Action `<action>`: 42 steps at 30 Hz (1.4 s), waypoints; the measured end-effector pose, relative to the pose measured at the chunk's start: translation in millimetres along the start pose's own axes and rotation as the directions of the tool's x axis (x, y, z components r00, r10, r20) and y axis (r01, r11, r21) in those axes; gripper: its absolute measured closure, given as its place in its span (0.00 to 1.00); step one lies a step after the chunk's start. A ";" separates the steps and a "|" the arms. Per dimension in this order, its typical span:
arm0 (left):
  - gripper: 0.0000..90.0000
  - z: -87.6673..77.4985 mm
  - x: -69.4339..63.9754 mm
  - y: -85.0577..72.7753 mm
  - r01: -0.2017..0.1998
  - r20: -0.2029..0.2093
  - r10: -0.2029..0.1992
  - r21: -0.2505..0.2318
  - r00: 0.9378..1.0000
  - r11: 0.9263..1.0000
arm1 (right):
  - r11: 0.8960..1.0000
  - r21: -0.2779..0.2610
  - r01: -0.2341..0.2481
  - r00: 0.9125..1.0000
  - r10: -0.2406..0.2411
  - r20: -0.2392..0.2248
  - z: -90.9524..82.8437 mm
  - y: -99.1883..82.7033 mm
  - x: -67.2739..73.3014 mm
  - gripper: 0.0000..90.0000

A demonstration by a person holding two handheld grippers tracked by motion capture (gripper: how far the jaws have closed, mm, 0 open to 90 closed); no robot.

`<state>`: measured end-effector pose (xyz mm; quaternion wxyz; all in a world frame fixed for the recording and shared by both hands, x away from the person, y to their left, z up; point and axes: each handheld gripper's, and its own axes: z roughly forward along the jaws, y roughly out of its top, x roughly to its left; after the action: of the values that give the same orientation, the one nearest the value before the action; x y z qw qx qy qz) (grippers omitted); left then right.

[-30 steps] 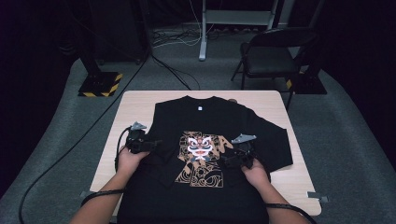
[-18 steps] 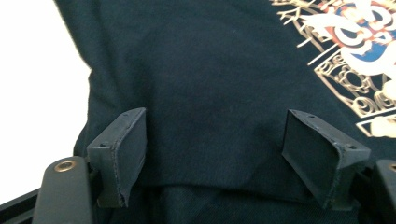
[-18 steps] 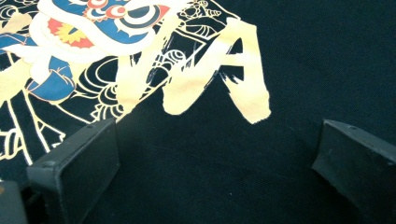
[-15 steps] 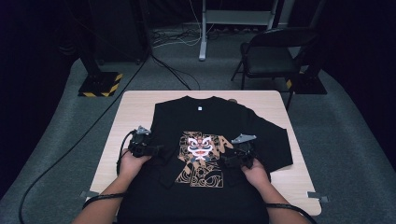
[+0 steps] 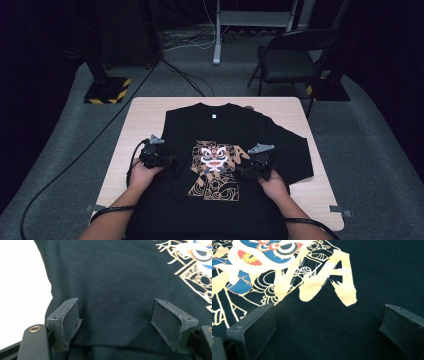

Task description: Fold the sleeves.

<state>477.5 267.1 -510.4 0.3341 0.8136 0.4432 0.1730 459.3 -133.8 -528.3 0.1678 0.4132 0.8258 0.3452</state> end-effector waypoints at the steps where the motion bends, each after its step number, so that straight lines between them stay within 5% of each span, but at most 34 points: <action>1: 0.25 -3.5 -3.8 0.8 -0.012 0.007 0.012 -0.011 1.000 1.000 | 1.000 0.000 0.001 1.000 -0.001 0.000 0.0 0.0 -0.1 0.00; 4: 0.25 -9.0 -14.1 2.3 -0.047 0.028 0.048 -0.022 0.998 0.999 | 1.000 0.000 0.000 1.000 0.000 0.000 0.0 0.0 0.0 0.00; 9: 0.23 0.4 -27.6 -6.0 -0.109 0.039 0.107 0.051 0.993 0.993 | 1.000 0.000 0.001 1.000 -0.001 0.000 0.0 0.0 0.0 0.00; 21: 0.22 -22.8 -36.2 -11.9 -0.159 0.057 0.156 0.059 0.986 0.986 | 1.000 0.000 0.002 1.000 -0.002 -0.001 0.0 0.0 0.1 0.00; 25: 0.22 -23.1 -25.6 3.2 -0.062 0.062 0.063 -0.010 0.996 0.998 | 1.000 0.001 0.002 1.000 -0.002 -0.001 0.0 0.0 0.1 0.00; 31: 0.22 1.7 -16.3 17.0 0.012 0.039 -0.011 -0.028 0.999 1.000 | 1.000 0.001 0.002 1.000 -0.002 0.000 -0.1 0.0 0.1 0.00; 36: 0.21 15.6 -11.1 11.0 0.038 0.002 -0.038 -0.013 0.999 0.999 | 1.000 0.002 0.002 1.000 -0.002 0.000 -0.1 0.1 0.2 0.00; 42: 0.19 18.0 -10.8 0.2 -0.015 -0.011 0.014 -0.043 1.000 0.999 | 1.000 0.002 0.001 1.000 -0.001 0.000 0.0 0.1 0.2 0.00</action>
<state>482.1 251.0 -523.0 0.3482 0.8084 0.4353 0.1892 459.2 -133.6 -528.2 0.1674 0.4128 0.8265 0.3443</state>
